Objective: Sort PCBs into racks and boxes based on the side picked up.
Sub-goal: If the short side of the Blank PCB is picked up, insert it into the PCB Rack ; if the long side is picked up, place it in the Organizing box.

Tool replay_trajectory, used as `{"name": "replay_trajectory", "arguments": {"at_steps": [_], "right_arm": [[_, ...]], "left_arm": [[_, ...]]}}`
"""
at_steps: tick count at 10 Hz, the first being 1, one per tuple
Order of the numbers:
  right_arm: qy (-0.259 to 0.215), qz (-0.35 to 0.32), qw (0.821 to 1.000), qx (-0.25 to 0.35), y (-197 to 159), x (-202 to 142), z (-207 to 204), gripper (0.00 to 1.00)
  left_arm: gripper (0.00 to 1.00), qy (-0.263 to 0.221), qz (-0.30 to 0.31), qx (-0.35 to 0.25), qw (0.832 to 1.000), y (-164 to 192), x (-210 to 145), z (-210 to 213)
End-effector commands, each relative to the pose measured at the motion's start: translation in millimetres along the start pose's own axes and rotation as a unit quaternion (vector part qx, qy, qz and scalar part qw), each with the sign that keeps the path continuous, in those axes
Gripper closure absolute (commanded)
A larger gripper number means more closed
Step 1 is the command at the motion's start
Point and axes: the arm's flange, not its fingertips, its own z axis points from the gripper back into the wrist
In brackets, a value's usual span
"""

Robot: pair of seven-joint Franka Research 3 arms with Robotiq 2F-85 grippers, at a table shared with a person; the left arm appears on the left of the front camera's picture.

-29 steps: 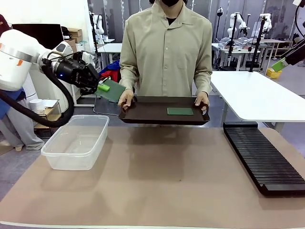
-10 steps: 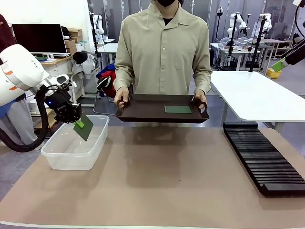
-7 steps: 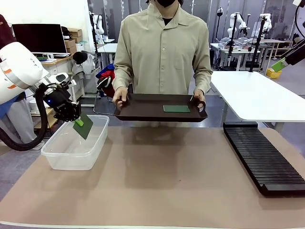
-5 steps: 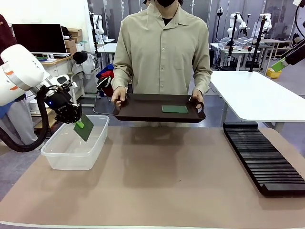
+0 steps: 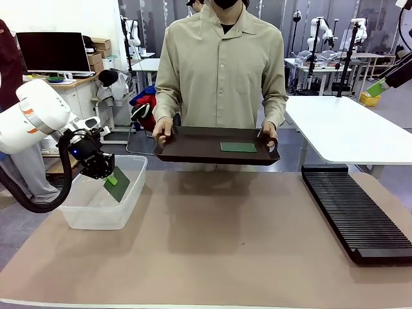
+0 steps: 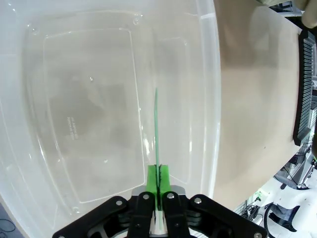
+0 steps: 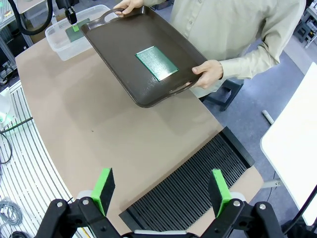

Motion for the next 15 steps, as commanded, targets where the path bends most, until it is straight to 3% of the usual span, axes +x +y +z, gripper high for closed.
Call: {"name": "replay_trajectory", "arguments": {"at_steps": [1,10,11,12,13,14,15], "right_arm": [[0.001,0.000,1.000,0.001,0,-1,0,0.00],[0.001,0.000,1.000,0.001,0,-1,0,0.00],[0.001,0.000,1.000,0.001,0,-1,0,0.00],[0.001,0.000,1.000,0.001,0,-1,0,0.00],[0.001,0.000,1.000,0.001,0,-1,0,0.00],[0.001,0.000,1.000,0.001,0,-1,0,0.00],[0.001,0.000,1.000,0.001,0,-1,0,0.00]], "left_arm": [[0.98,0.006,-0.006,-0.007,1.000,6,6,-3],[0.98,0.015,0.013,0.010,1.000,29,15,-38],[0.79,0.013,0.019,0.019,1.000,32,15,-37],[0.78,0.011,0.022,0.026,0.999,33,15,-35],[0.59,0.008,0.028,0.039,0.999,35,15,-32],[0.58,0.007,0.032,0.047,0.998,36,15,-31],[0.39,0.003,0.035,0.055,0.998,36,14,-27]]}}
